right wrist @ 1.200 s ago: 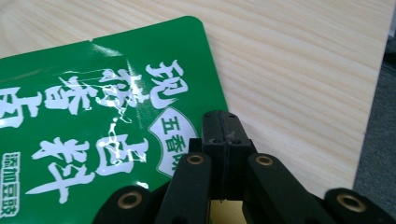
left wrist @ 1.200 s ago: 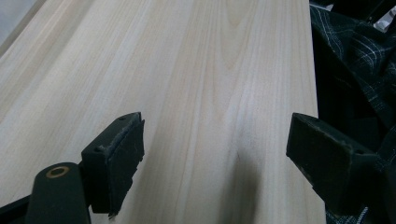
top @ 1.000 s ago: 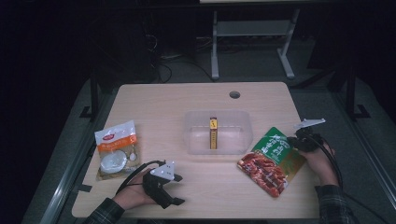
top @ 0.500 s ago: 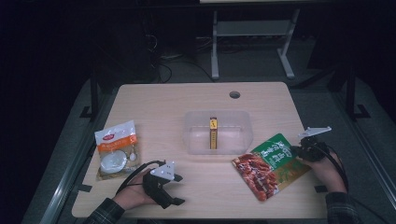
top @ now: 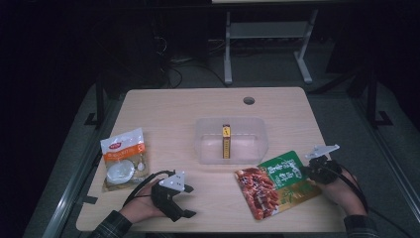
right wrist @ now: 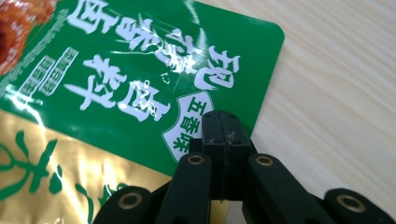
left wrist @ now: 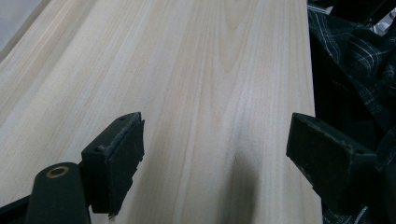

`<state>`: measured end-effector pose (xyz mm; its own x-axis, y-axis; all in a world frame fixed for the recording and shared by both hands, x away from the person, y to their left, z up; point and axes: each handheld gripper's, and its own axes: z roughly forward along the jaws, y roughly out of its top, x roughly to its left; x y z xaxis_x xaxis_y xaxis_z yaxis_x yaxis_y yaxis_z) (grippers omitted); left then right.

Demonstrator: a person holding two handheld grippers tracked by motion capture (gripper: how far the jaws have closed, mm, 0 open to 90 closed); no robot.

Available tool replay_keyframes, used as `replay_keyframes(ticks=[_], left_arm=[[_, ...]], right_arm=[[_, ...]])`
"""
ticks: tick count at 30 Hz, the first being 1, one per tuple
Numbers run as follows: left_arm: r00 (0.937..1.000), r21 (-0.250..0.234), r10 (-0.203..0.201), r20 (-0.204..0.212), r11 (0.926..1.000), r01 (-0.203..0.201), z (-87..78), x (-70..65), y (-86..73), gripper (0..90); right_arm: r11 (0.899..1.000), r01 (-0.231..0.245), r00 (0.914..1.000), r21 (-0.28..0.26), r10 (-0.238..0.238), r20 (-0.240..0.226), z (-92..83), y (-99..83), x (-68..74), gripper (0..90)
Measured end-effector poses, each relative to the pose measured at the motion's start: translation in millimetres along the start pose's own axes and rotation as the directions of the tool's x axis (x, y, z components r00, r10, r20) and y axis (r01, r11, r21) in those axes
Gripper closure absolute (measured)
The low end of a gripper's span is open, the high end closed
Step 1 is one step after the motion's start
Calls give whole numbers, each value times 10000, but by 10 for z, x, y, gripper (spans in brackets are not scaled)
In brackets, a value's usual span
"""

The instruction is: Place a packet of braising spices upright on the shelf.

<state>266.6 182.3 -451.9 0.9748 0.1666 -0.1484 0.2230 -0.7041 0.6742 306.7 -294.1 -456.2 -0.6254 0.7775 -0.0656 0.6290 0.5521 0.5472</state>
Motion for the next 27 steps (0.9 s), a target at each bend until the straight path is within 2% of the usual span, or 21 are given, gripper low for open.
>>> replay_keyframes(ticks=[4,8,14,15,16,18,19,25,27], left_arm=[[9999,-195,-130,63,9997,132,-15,15,5,185],[9999,-202,-157,-43,9997,156,-32,24,0,185],[9990,-341,-384,-245,9987,376,-57,35,1,185],[9990,-341,-384,-245,9987,376,-57,35,1,185],[9987,-351,-400,-306,9986,389,-54,34,2,185],[9986,-345,-410,-329,9986,399,-50,32,3,185],[9986,-303,-383,-373,9989,372,-45,32,7,185],[9979,-350,-421,-498,9986,404,-50,39,12,185],[9976,-385,-455,-527,9983,435,-56,40,13,186]], right_arm=[[9995,311,9992,58,-310,-250,-10,16,139,900],[9981,612,9968,57,-608,-512,-7,45,282,900],[9936,1127,9890,2,-1122,-966,34,147,510,900],[9936,1127,9890,2,-1122,-966,34,147,510,900],[9904,1382,9843,-45,-1378,-1102,54,192,609,900],[9897,1430,9831,-51,-1427,-1148,57,206,645,900],[9865,1636,9776,-59,-1630,-1330,72,245,738,900],[9776,2094,9625,-193,-2096,-1723,118,345,941,900],[9748,2212,9550,-295,-2226,-1962,139,380,1009,900]])
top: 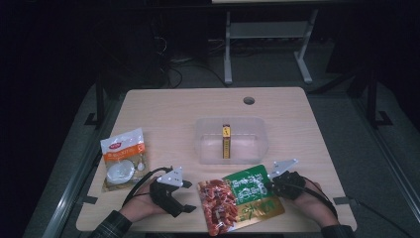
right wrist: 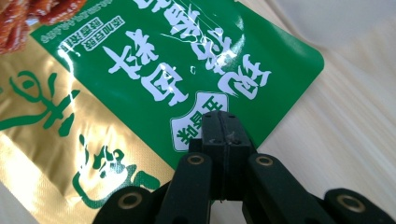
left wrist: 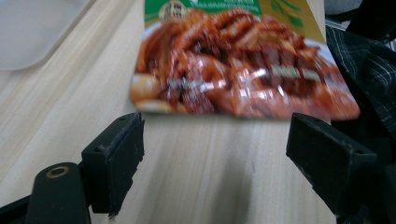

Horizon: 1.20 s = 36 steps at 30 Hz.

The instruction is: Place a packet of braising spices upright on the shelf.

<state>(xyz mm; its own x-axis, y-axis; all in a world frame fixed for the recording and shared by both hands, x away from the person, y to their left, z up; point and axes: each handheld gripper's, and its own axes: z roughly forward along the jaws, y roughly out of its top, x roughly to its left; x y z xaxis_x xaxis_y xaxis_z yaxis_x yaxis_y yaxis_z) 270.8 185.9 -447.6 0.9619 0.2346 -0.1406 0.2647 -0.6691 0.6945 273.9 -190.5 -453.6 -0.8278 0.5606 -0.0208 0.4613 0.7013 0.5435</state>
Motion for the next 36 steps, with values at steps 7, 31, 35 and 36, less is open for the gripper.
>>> replay_keyframes(ticks=[7,31,35,36], left_arm=[[9998,-98,-54,-181,9999,52,-9,17,4,186],[9952,-30,-482,-854,9988,481,345,-7,249,190],[9945,196,-391,-976,9990,412,440,-17,287,188],[9945,196,-391,-976,9990,412,440,-17,287,188]], right_arm=[[9979,640,9973,-135,-644,-358,102,151,158,900],[9889,-389,9983,-1433,323,-482,-27,28,121,399],[9864,-629,9977,-1521,585,-332,-57,-28,120,352],[9860,-671,9975,-1528,632,-301,-64,-41,119,352]])
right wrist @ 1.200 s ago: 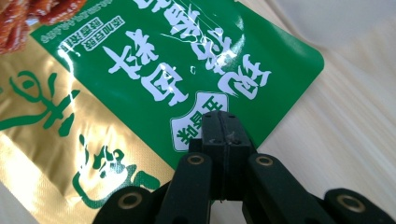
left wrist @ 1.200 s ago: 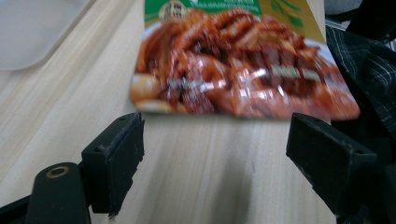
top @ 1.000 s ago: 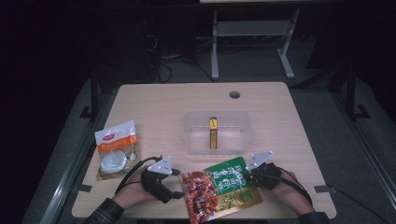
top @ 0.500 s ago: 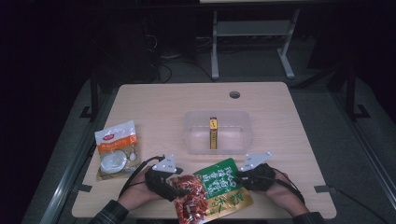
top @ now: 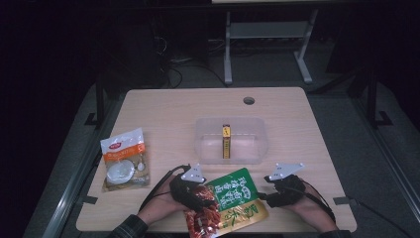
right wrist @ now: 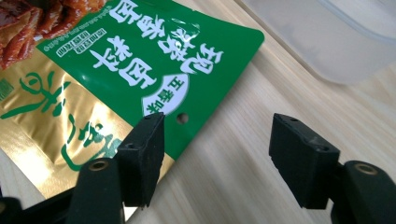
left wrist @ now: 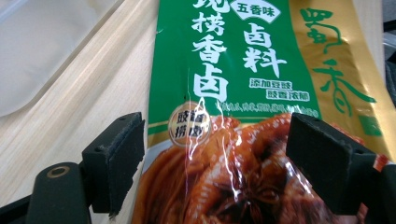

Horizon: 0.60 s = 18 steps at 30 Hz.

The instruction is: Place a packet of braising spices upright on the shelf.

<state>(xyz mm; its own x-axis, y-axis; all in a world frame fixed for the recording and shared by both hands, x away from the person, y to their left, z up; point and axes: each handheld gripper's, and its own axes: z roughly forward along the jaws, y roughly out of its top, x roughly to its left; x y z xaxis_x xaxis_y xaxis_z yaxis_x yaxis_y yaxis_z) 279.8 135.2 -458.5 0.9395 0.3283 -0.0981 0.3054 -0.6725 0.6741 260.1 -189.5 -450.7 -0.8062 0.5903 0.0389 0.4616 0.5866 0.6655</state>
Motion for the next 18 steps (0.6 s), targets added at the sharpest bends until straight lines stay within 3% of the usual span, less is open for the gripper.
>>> replay_keyframes(ticks=[6,13,18], left_arm=[[9998,134,-117,-173,9998,119,71,-17,12,179],[9993,236,-361,-75,9991,363,94,-6,5,170],[9995,219,-301,-108,9993,304,95,-7,-2,169]], right_arm=[[10000,-13,10000,-61,14,28,-15,-12,-10,351],[10000,-18,10000,-86,19,93,-31,-20,-28,354],[10000,-18,9999,-90,20,134,-41,-18,-29,357]])
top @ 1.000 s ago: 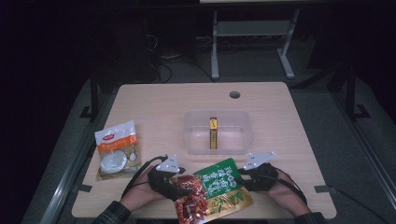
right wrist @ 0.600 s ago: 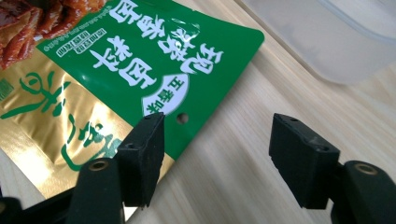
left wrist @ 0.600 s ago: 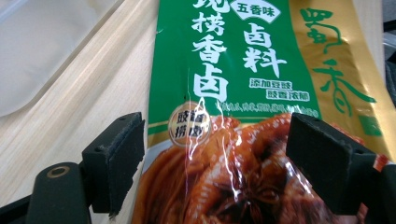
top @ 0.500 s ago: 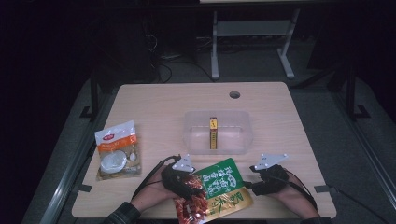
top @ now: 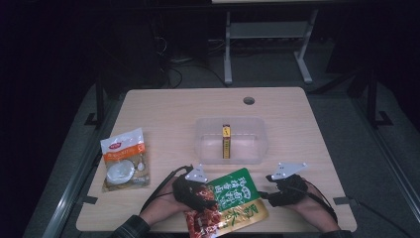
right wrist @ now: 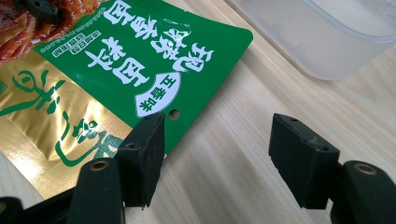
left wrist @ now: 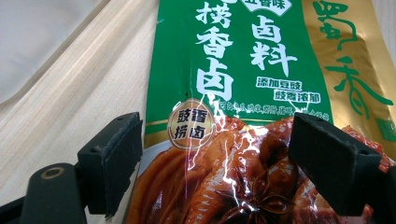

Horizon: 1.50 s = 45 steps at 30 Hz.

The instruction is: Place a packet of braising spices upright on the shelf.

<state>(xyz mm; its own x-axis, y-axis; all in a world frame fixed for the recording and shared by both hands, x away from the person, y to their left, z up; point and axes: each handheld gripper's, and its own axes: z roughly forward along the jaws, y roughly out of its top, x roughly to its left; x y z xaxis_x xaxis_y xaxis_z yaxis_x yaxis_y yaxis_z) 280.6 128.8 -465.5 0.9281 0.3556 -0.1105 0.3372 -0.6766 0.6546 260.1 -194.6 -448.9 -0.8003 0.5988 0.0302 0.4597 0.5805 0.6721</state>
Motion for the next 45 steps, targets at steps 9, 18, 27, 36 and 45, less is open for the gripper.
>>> replay_keyframes(ticks=[9,18,27,36,45], left_arm=[[9994,282,350,-11,9990,-350,-41,-21,26,394],[9978,740,657,44,9951,-658,-38,-87,89,757],[9967,619,756,297,9951,-773,-58,-62,88,881],[9990,-172,210,388,9996,-203,-183,17,60,892],[9999,-1234,-93,-113,9923,79,-484,117,23,893]], right_arm=[[10000,24,10000,-38,-24,17,-4,3,-1,359],[10000,18,10000,-39,-18,31,-6,14,16,363],[9999,-19,10000,-141,19,57,-19,13,1,360],[9985,-120,9997,-532,132,224,-85,19,-15,356],[9964,-265,9991,-801,290,307,-135,35,-26,353]])
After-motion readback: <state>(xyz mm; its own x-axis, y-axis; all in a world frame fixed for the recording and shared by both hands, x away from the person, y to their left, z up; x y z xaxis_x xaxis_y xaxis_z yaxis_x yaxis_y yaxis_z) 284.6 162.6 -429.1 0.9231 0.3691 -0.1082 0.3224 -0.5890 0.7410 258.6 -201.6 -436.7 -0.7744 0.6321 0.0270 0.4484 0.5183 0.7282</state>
